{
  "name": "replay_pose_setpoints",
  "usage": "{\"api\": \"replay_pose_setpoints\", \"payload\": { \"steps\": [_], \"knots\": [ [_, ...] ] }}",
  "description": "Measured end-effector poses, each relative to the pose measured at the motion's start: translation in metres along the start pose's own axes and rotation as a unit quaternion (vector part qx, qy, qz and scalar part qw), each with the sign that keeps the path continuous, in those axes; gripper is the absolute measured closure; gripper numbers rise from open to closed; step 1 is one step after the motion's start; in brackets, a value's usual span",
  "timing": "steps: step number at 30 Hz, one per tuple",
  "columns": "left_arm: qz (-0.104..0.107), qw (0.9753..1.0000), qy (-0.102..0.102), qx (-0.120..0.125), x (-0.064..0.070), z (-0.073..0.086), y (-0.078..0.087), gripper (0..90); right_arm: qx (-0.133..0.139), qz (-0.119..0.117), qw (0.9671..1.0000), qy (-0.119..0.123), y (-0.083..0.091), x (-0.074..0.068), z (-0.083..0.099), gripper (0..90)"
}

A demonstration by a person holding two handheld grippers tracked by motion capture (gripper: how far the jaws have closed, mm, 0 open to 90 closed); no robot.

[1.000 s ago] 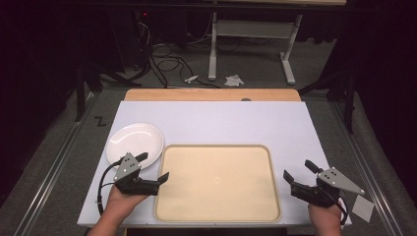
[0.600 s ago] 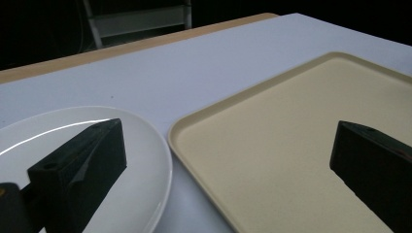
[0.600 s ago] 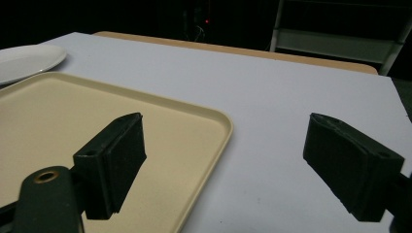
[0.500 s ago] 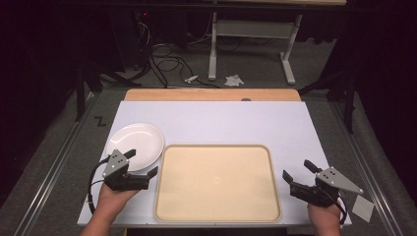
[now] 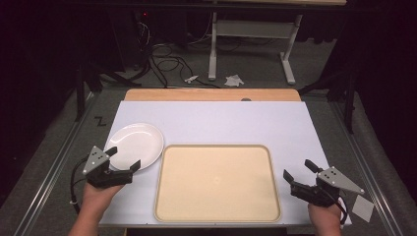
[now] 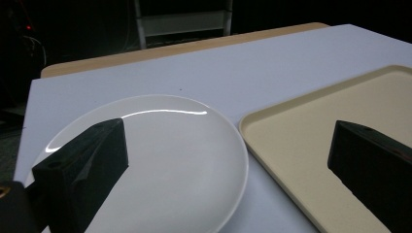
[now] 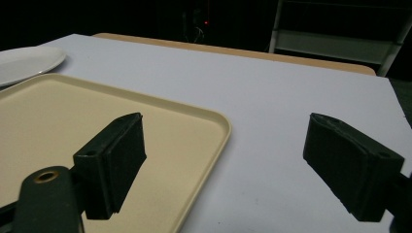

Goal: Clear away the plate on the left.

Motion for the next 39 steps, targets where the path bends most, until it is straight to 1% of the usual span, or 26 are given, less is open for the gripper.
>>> {"api": "replay_pose_setpoints", "payload": {
  "steps": [1, 2, 3, 4, 5, 7, 8, 9, 10, 15, 17, 18, 19, 25, 27, 28, 29, 32, 34, 35, 36, 37, 38, 39],
  "knots": [
    [0.0, 1.0, 0.0, 0.0, 0.0, 0.0, 0.0, 1.7, 0.0, 0.0, 1.0, 0.0, 0.0, 0.0, 0.0, 16.3],
    [-0.01, 0.9999, 0.004, -0.003, -0.007, 0.001, 0.001, 1.7, 0.0, 0.001, 1.0, 0.001, 0.0, 0.0, 0.0, 16.3],
    [-0.01, 0.9999, 0.004, -0.003, -0.007, 0.001, 0.001, 1.8, 0.0, 0.001, 1.0, 0.001, 0.0, 0.0, 0.0, 16.3],
    [-0.016, 0.9998, 0.013, -0.003, -0.012, 0.002, 0.003, 1.9, 0.0, 0.001, 1.0, 0.002, 0.0, 0.0, 0.0, 16.3],
    [-0.016, 0.9998, 0.013, -0.003, -0.012, 0.002, 0.003, 1.9, 0.0, 0.001, 1.0, 0.002, 0.0, 0.0, 0.0, 16.3],
    [-0.021, 0.9996, 0.018, -0.004, -0.017, 0.003, 0.004, 1.9, -0.001, 0.002, 1.0, 0.001, 0.0, 0.0, 0.0, 16.3],
    [-0.036, 0.9591, 0.25, 0.128, 0.006, -0.017, -0.012, 2.0, 0.0, 0.001, 1.0, 0.003, 0.0, 0.0, 0.0, 16.3],
    [-0.038, 0.9478, 0.28, 0.148, 0.006, -0.021, -0.013, 2.0, 0.0, 0.001, 1.0, 0.003, 0.0, 0.0, 0.0, 16.3],
    [-0.04, 0.9469, 0.283, 0.148, 0.005, -0.021, -0.013, 2.0, 0.0, 0.001, 1.0, 0.002, 0.0, 0.0, 0.0, 16.3],
    [-0.044, 0.9461, 0.285, 0.148, 0.001, -0.02, -0.013, 2.0, 0.0, 0.001, 1.0, 0.005, 0.0, 0.0, 0.0, 16.3],
    [-0.045, 0.9453, 0.286, 0.15, 0.0, -0.02, -0.013, 2.0, -0.001, 0.002, 1.0, 0.002, 0.0, 0.0, 0.0, 16.3],
    [-0.045, 0.9453, 0.286, 0.15, 0.0, -0.02, -0.013, 2.0, -0.001, 0.002, 1.0, 0.002, 0.0, 0.0, 0.0, 16.3],
    [-0.045, 0.9459, 0.285, 0.149, 0.001, -0.02, -0.013, 2.0, 0.0, 0.001, 1.0, 0.001, 0.0, 0.0, 0.0, 16.3],
    [-0.046, 0.946, 0.282, 0.152, 0.002, -0.02, -0.013, 2.3, 0.001, 0.002, 1.0, 0.0, 0.001, 0.001, 0.0, 16.3],
    [-0.045, 0.9479, 0.275, 0.154, 0.003, -0.019, -0.012, 2.8, 0.001, 0.001, 1.0, 0.0, 0.001, 0.0, 0.0, 16.3],
    [-0.05, 0.9517, 0.261, 0.154, 0.003, -0.018, -0.013, 2.9, 0.0, 0.002, 1.0, 0.002, 0.0, 0.0, 0.0, 16.3],
    [-0.05, 0.9517, 0.261, 0.154, 0.003, -0.018, -0.013, 2.9, 0.0, 0.002, 1.0, 0.002, 0.0, 0.0, 0.0, 16.3],
    [-0.055, 0.9576, 0.239, 0.151, 0.006, -0.016, -0.015, 2.9, -0.001, 0.003, 1.0, 0.002, 0.001, -0.001, -0.001, 16.3],
    [-0.057, 0.9632, 0.219, 0.145, 0.009, -0.014, -0.017, 2.9, -0.001, 0.002, 1.0, 0.0, 0.0, -0.001, -0.001, 16.3],
    [-0.057, 0.9653, 0.212, 0.142, 0.011, -0.013, -0.018, 2.9, -0.001, 0.002, 1.0, 0.0, 0.0, -0.001, -0.001, 16.3],
    [-0.053, 0.9694, 0.197, 0.137, 0.016, -0.011, -0.019, 2.9, -0.002, 0.003, 1.0, 0.002, 0.0, -0.001, -0.001, 16.3],
    [-0.054, 0.9715, 0.187, 0.135, 0.017, -0.01, -0.02, 2.9, -0.002, 0.002, 1.0, 0.002, 0.0, -0.001, -0.001, 16.3],
    [-0.053, 0.9725, 0.183, 0.134, 0.019, -0.009, -0.02, 2.9, -0.001, 0.002, 1.0, 0.003, 0.0, -0.001, -0.001, 16.3],
    [-0.053, 0.9725, 0.183, 0.134, 0.019, -0.009, -0.02, 3.1, -0.001, 0.002, 1.0, 0.003, 0.0, -0.001, -0.001, 16.3]
  ]
}}
Point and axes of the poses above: each handheld gripper's, and its own axes: y roughly backward along the jaws, z roughly out of its underside, x roughly to its right, the point moved 4 cm from there along -y, roughly forward along the jaws, and after that the axes turned 12 degrees about -z, right-handed, at the moved point
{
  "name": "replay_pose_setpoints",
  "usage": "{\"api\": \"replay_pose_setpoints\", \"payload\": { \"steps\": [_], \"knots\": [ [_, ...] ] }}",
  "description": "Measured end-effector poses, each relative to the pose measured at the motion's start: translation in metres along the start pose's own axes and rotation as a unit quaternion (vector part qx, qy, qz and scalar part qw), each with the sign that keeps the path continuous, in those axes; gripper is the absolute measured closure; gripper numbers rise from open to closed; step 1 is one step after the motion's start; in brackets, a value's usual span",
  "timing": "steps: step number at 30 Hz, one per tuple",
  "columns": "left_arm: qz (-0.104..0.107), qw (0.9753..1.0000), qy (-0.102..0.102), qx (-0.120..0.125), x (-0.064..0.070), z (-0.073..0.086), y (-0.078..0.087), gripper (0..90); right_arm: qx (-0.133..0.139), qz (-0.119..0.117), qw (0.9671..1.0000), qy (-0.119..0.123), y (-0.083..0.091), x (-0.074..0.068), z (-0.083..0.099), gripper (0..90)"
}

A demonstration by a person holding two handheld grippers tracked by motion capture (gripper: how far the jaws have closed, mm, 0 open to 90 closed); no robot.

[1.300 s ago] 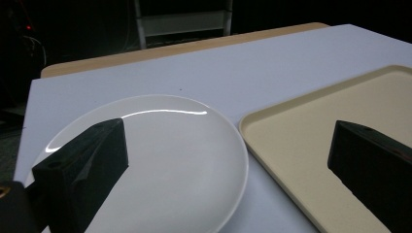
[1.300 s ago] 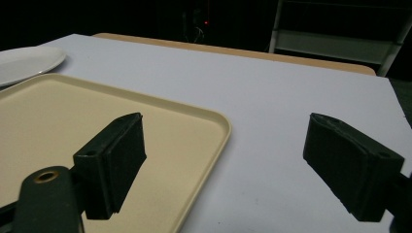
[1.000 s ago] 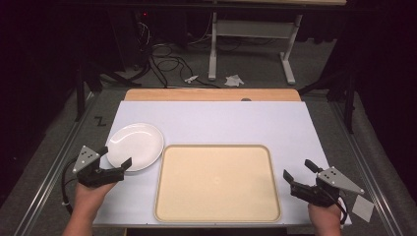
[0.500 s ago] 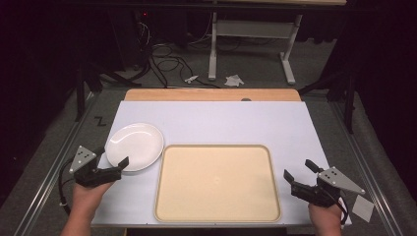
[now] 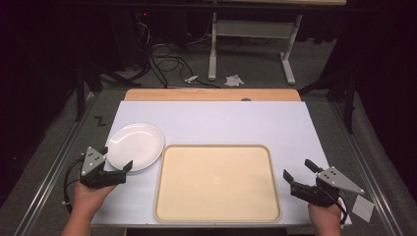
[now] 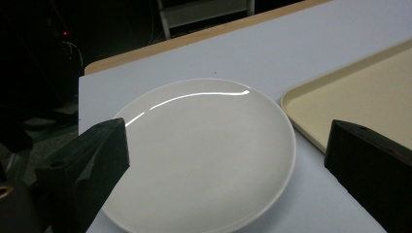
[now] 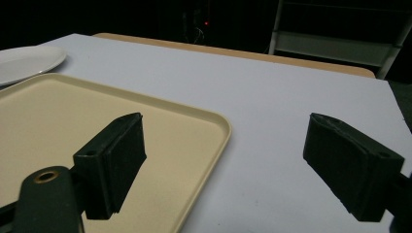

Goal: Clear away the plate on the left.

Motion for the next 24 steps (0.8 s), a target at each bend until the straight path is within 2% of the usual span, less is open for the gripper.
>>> {"api": "replay_pose_setpoints", "payload": {
  "steps": [1, 6, 8, 14, 17, 18, 20, 21, 22, 24],
  "knots": [
    [-0.005, 0.9989, 0.041, 0.023, 0.007, -0.002, -0.004, 3.1, 0.0, 0.0, 1.0, 0.0, 0.0, 0.0, 0.0, 16.3],
    [-0.001, 0.9989, 0.043, 0.018, 0.01, 0.001, -0.006, 5.8, 0.001, -0.002, 1.0, -0.001, 0.0, 0.0, 0.0, 16.3],
    [-0.001, 0.9989, 0.041, 0.023, 0.011, 0.0, -0.006, 6.5, 0.001, -0.001, 1.0, 0.0, 0.0, 0.001, 0.0, 16.3],
    [-0.002, 0.9994, 0.026, 0.025, 0.01, 0.002, -0.005, 6.7, 0.003, -0.001, 1.0, 0.004, 0.0, 0.0, -0.001, 16.3],
    [0.002, 0.9999, -0.002, 0.014, 0.011, 0.005, -0.004, 8.3, 0.001, -0.001, 1.0, 0.004, 0.0, 0.0, -0.001, 16.3],
    [0.008, 0.9988, -0.048, -0.008, 0.006, 0.008, -0.001, 8.3, 0.001, -0.001, 1.0, 0.004, 0.0, 0.0, -0.001, 16.3],
    [0.01, 0.9977, -0.065, -0.014, 0.009, 0.011, -0.002, 10.0, -0.001, 0.0, 1.0, 0.006, -0.001, 0.0, -0.001, 16.3],
    [0.01, 0.9958, -0.088, -0.023, 0.012, 0.016, -0.003, 11.2, -0.002, -0.001, 1.0, 0.006, -0.001, 0.0, -0.001, 16.3],
    [0.01, 0.9958, -0.088, -0.023, 0.012, 0.016, -0.003, 11.9, -0.002, -0.001, 1.0, 0.006, -0.001, 0.0, -0.001, 16.3],
    [0.011, 0.9935, -0.112, -0.011, 0.02, 0.024, -0.009, 13.5, -0.001, 0.002, 1.0, 0.007, 0.001, -0.002, -0.001, 16.3]
  ]
}}
Point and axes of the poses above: each handheld gripper's, and its own axes: y roughly backward along the jaws, z roughly out of its underside, x roughly to its right, the point moved 4 cm from there along -y, roughly forward along the jaws, and after that the axes turned 12 degrees about -z, right-handed, at the moved point
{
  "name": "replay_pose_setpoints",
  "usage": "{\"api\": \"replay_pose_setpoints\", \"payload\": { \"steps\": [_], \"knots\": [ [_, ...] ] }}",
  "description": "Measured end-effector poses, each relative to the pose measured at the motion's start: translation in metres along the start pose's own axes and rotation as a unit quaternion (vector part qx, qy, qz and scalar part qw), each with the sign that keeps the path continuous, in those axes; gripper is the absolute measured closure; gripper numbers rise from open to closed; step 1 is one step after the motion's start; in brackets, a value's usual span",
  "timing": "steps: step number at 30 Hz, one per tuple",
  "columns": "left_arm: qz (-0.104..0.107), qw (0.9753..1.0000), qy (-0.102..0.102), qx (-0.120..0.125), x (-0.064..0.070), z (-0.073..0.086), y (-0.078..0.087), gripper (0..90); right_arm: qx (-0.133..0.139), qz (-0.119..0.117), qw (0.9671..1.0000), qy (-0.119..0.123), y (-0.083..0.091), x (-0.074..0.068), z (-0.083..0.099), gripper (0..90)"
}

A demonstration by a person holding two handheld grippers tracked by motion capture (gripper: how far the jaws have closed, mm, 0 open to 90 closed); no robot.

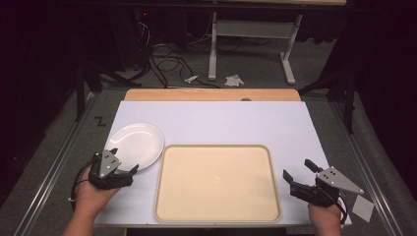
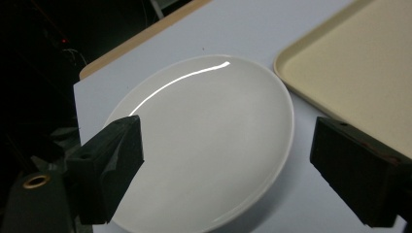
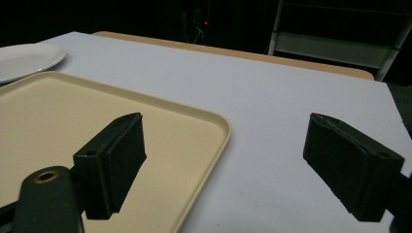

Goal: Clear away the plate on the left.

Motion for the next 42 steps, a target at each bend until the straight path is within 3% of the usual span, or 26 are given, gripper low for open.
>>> {"api": "replay_pose_setpoints", "payload": {
  "steps": [1, 2, 4, 6, 8, 9, 16, 17, 18, 19, 22, 23, 24, 28, 29, 31, 32, 34, 35, 38, 40, 42],
  "knots": [
    [0.0, 0.9994, -0.027, -0.021, 0.002, 0.005, 0.002, 14.2, 0.002, -0.001, 1.0, -0.001, 0.001, -0.001, 0.0, 16.2],
    [0.0, 0.9966, -0.07, -0.043, 0.001, 0.009, 0.004, 14.6, 0.004, -0.003, 1.0, 0.002, 0.001, 0.0, 0.0, 16.2],
    [0.003, 0.9968, -0.068, -0.042, 0.006, 0.012, 0.003, 14.8, 0.001, 0.0, 1.0, -0.003, 0.001, 0.0, 0.0, 16.3],
    [0.007, 0.9934, -0.102, -0.052, 0.012, 0.019, 0.002, 15.0, 0.001, -0.002, 1.0, -0.003, 0.0, 0.0, 0.0, 16.3],
    [0.009, 0.9927, -0.108, -0.053, 0.013, 0.021, 0.002, 15.4, 0.0, -0.002, 1.0, -0.001, 0.0, 0.0, 0.0, 16.3],
    [0.01, 0.9908, -0.122, -0.057, 0.015, 0.024, 0.002, 15.5, 0.001, -0.003, 1.0, -0.001, 0.0, 0.0, 0.0, 16.3],
    [0.021, 0.9877, -0.139, -0.07, 0.02, 0.031, 0.002, 16.3, 0.004, -0.001, 1.0, -0.001, 0.001, 0.0, 0.0, 16.3],
    [0.023, 0.9815, -0.169, -0.087, 0.018, 0.033, 0.004, 16.6, 0.004, -0.001, 1.0, -0.002, 0.001, 0.0, 0.0, 16.3],
    [0.024, 0.978, -0.184, -0.096, 0.018, 0.034, 0.004, 17.6, 0.005, -0.001, 1.0, -0.002, 0.001, 0.0, 0.0, 16.3],
    [0.026, 0.9772, -0.186, -0.099, 0.019, 0.036, 0.004, 18.2, 0.004, -0.001, 1.0, -0.001, 0.001, 0.0, 0.0, 16.3],
    [0.031, 0.9814, -0.166, -0.092, 0.025, 0.04, 0.002, 19.8, 0.004, -0.002, 1.0, 0.0, 0.0, 0.0, -0.001, 16.3],
    [0.032, 0.9857, -0.146, -0.079, 0.029, 0.043, -0.001, 20.8, 0.001, -0.003, 1.0, 0.0, -0.001, 0.0, -0.001, 16.3],
    [0.03, 0.9869, -0.14, -0.074, 0.03, 0.045, -0.002, 20.9, 0.001, -0.003, 1.0, 0.0, -0.001, -0.001, -0.001, 16.3],
    [0.024, 0.986, -0.15, -0.069, 0.03, 0.051, -0.007, 21.0, -0.001, -0.005, 1.0, 0.002, -0.003, -0.001, 0.0, 16.3],
    [0.022, 0.9814, -0.173, -0.079, 0.028, 0.055, -0.009, 21.0, -0.001, -0.005, 1.0, 0.003, -0.004, -0.001, 0.0, 16.3],
    [0.021, 0.9804, -0.178, -0.082, 0.027, 0.056, -0.01, 21.0, -0.001, -0.006, 1.0, 0.002, -0.003, -0.001, 0.0, 16.3],
    [0.027, 0.9672, -0.228, -0.109, 0.022, 0.057, -0.008, 21.0, 0.0, -0.007, 1.0, -0.001, -0.002, -0.001, 0.0, 16.3],
    [0.027, 0.963, -0.244, -0.111, 0.022, 0.06, -0.01, 21.4, 0.0, -0.006, 1.0, 0.0, -0.002, -0.001, 0.0, 16.3],
    [0.026, 0.9586, -0.26, -0.114, 0.021, 0.061, -0.012, 21.7, 0.001, -0.005, 1.0, -0.002, -0.001, 0.0, 0.0, 16.3],
    [0.028, 0.9524, -0.283, -0.109, 0.021, 0.059, -0.017, 23.4, 0.001, -0.003, 1.0, -0.003, -0.002, 0.001, 0.001, 16.3],
    [0.027, 0.9454, -0.304, -0.115, 0.02, 0.061, -0.021, 23.6, -0.001, -0.005, 1.0, -0.006, -0.002, 0.001, 0.002, 16.3],
    [0.031, 0.943, -0.311, -0.116, 0.02, 0.062, -0.023, 24.0, -0.004, -0.002, 1.0, -0.008, -0.003, 0.001, 0.003, 16.3]
  ]
}}
Point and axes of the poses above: each handheld gripper's, and its own axes: y roughly backward along the jaws, z roughly out of its underside, x roughly to its right, the point moved 4 cm from there along -y, roughly forward along the jaws, and after that the axes turned 12 degrees about -z, right-handed, at the moved point
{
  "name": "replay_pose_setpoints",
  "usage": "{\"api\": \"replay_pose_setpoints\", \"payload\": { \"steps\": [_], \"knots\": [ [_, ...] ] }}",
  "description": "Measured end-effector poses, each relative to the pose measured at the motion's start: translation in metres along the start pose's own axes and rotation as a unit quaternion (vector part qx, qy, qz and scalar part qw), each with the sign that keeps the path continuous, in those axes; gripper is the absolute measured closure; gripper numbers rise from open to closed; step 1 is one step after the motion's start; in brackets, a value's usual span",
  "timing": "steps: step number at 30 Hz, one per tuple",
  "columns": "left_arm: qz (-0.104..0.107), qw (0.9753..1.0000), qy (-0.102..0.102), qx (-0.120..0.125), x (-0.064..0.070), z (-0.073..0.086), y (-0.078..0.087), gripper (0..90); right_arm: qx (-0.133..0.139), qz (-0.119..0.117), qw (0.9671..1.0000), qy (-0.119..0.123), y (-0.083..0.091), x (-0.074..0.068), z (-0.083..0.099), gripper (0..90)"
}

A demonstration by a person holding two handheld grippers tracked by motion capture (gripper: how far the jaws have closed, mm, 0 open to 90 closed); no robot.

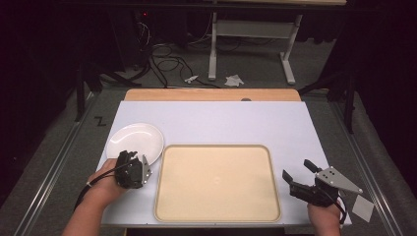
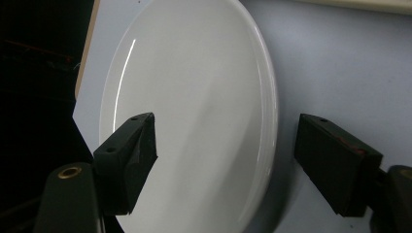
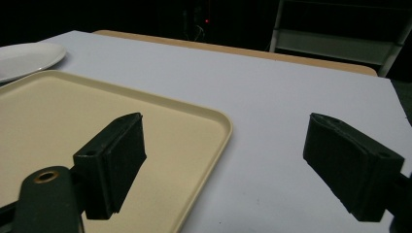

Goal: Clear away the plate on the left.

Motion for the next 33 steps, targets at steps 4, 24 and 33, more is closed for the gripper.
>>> {"api": "replay_pose_setpoints", "payload": {
  "steps": [4, 24, 33],
  "knots": [
    [0.003, 1.0, 0.0, -0.002, 0.0, 0.0, -0.003, 26.0, 0.0, 0.0, 1.0, -0.002, 0.0, 0.001, 0.001, 16.3],
    [-0.004, 0.9997, -0.022, 0.004, 0.003, 0.001, -0.013, 41.0, -0.002, 0.002, 1.0, -0.007, -0.001, 0.003, 0.002, 16.3],
    [0.006, 0.9997, -0.021, -0.005, 0.007, 0.003, -0.012, 56.5, -0.001, 0.002, 1.0, -0.008, 0.0, 0.002, 0.002, 16.3]
  ]
}}
Point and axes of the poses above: each handheld gripper's, and its own axes: y roughly backward along the jaws, z roughly out of its underside, x roughly to its right, the point moved 4 cm from there along -y, roughly forward along the jaws, and after that the axes turned 12 degrees about -z, right-handed, at the moved point
